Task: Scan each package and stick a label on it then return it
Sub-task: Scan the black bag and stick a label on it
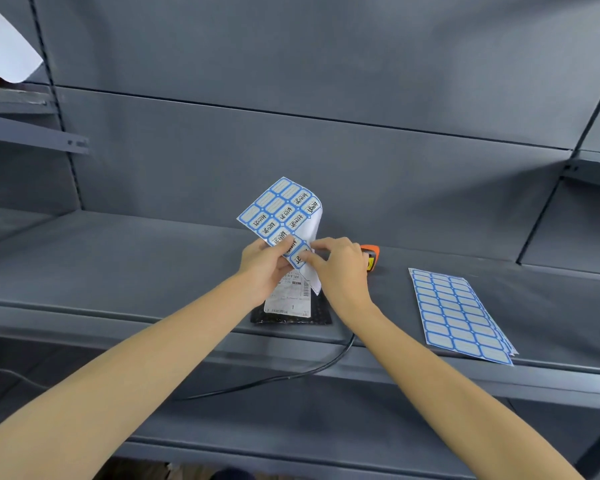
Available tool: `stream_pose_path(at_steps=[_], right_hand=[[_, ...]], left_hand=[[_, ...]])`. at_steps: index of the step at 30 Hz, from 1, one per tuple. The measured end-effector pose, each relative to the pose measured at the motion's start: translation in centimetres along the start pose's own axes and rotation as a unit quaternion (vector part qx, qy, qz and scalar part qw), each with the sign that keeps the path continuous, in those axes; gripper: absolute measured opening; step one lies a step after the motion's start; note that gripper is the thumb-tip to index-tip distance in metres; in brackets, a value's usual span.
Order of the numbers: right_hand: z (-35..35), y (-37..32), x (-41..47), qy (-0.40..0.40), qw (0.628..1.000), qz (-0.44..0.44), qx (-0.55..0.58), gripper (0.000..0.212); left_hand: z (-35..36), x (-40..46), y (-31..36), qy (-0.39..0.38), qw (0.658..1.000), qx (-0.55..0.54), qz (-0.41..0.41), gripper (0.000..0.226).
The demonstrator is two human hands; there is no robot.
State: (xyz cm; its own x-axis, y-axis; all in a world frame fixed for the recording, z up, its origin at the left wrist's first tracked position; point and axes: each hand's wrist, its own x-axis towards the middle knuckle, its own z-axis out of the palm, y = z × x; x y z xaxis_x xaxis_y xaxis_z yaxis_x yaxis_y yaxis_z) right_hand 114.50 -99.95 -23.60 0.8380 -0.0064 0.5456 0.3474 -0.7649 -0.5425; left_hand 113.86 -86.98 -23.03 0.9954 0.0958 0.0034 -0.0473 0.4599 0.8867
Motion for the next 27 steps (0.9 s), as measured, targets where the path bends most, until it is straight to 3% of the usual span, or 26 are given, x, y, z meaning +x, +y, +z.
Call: stream_pose_path(at_steps=[9, 16, 27], right_hand=[[0.8, 0.0, -0.7, 0.039, 0.998, 0.018, 0.04, 0.027], [0.6, 0.4, -0.9, 0.028, 0.991, -0.125, -0.046, 0.024], [0.1, 0.9, 0.2, -0.004, 0.989, -0.144, 0.033, 0.013]], left_hand=[[0.3, 0.0, -0.3, 0.016, 1.0, 0.014, 0.002, 0.029], [0.1, 0.0, 0.0, 0.021, 0.998, 0.065, 0.007, 0.03], [-0.7, 0.2, 0.7, 0.042, 0.993, 0.108, 0.021, 0.026]])
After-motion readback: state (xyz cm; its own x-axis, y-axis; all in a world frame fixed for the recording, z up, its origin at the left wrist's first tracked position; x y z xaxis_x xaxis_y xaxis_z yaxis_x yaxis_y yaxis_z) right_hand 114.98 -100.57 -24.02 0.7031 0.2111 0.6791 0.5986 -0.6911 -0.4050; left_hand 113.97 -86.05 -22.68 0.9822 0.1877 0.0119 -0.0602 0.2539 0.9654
